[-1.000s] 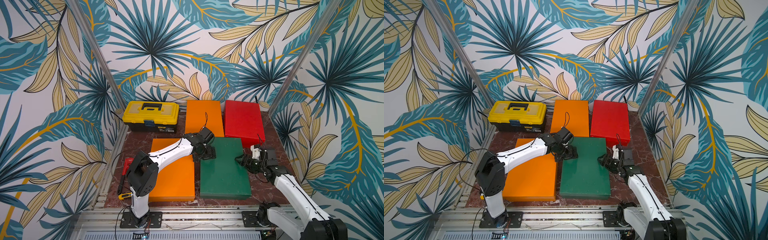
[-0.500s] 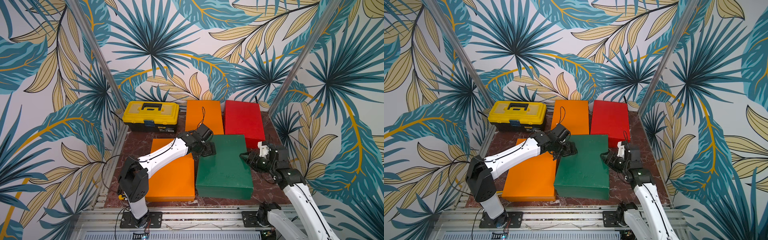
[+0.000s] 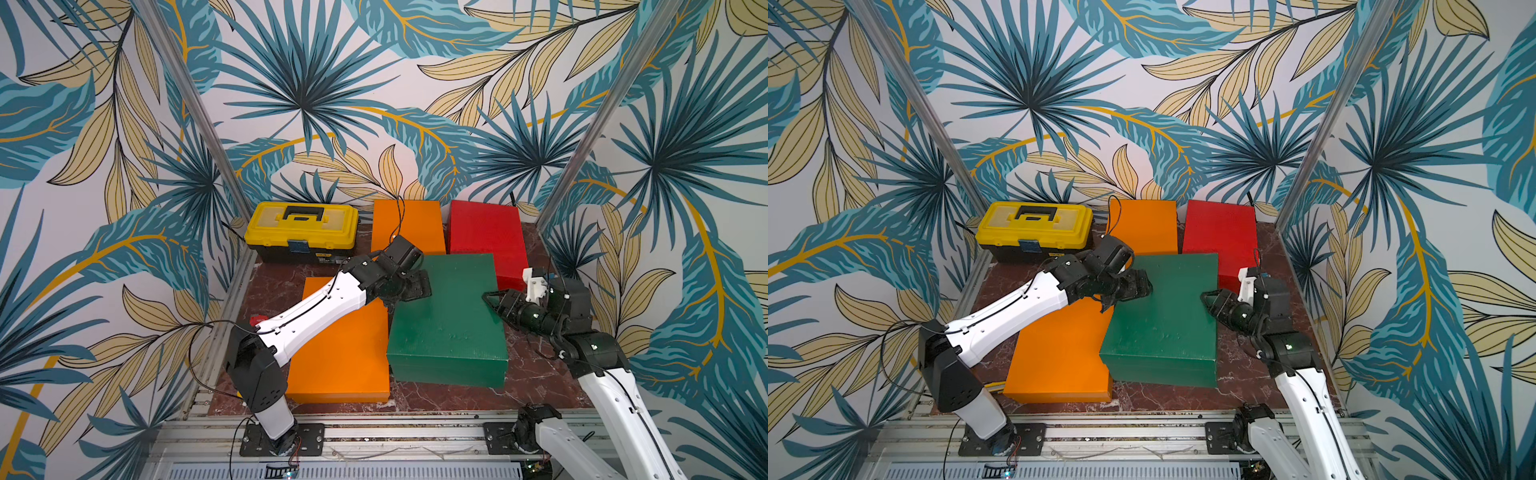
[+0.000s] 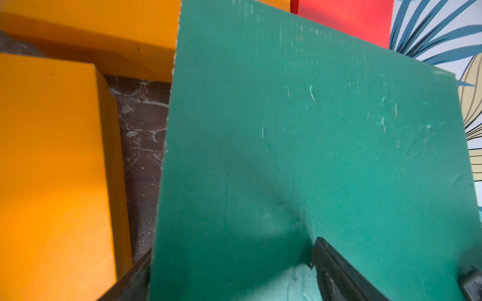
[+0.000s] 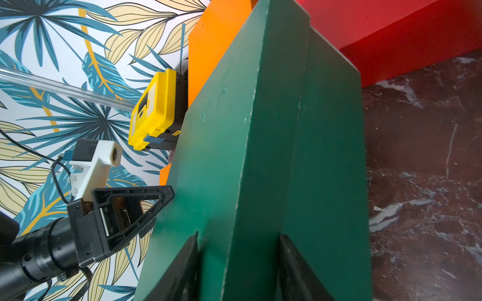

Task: Stack the shoeboxes
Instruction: Pick up the shoebox from the center of the board.

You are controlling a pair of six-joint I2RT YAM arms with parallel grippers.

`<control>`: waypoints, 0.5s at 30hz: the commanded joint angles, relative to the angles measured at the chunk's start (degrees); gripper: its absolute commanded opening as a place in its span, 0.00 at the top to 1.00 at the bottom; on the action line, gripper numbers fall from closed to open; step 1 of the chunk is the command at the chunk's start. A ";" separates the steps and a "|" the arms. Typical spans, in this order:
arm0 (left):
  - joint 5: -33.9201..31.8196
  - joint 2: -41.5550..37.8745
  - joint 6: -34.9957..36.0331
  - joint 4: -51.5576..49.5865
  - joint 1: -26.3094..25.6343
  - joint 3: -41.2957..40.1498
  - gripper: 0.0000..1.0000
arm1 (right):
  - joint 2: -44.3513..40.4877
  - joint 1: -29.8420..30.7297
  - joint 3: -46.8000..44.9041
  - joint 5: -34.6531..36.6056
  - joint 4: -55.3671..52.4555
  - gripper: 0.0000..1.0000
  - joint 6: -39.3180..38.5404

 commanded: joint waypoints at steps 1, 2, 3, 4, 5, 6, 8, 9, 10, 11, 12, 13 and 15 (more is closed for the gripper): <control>10.59 -1.19 0.70 10.36 -4.43 4.56 0.14 | 1.67 4.62 2.92 -11.99 6.41 0.52 1.51; 10.65 -1.27 0.85 10.32 -4.41 5.13 0.14 | 1.95 5.19 3.59 -11.56 6.71 0.52 1.53; 10.43 -1.41 1.00 10.33 -4.43 5.39 0.14 | 2.26 5.63 4.06 -11.31 7.16 0.52 1.45; 9.66 -1.73 1.33 10.37 -4.43 5.77 0.14 | 2.85 6.00 4.66 -10.98 7.73 0.52 1.36; 8.23 -1.99 1.98 10.32 -4.43 6.05 0.14 | 3.71 6.36 5.43 -10.73 7.92 0.52 1.10; 6.59 -2.32 2.54 10.37 -4.39 6.14 0.14 | 4.49 6.65 5.98 -10.64 8.39 0.52 0.84; 3.82 -3.14 3.92 10.38 -3.93 6.73 0.14 | 6.71 7.35 7.14 -10.30 9.67 0.52 0.64; 3.05 -3.30 4.71 10.33 -3.61 7.09 0.14 | 7.56 7.62 7.44 -10.08 10.54 0.52 0.49; 2.24 -3.32 5.52 10.30 -3.10 7.63 0.14 | 8.67 7.82 7.79 -9.64 11.35 0.52 0.39; 1.29 -3.30 6.11 10.30 -2.54 8.04 0.14 | 9.84 7.91 8.27 -9.41 12.15 0.52 0.17; 1.09 -3.12 6.38 10.30 -1.77 8.31 0.14 | 10.99 7.90 8.79 -9.28 12.58 0.52 -0.16; 1.29 -2.81 6.98 10.35 -0.89 8.84 0.14 | 12.40 7.97 9.57 -9.15 12.87 0.52 -0.45; 1.38 -2.22 7.73 10.30 0.93 9.61 0.14 | 14.95 8.00 10.79 -9.15 14.08 0.52 -0.93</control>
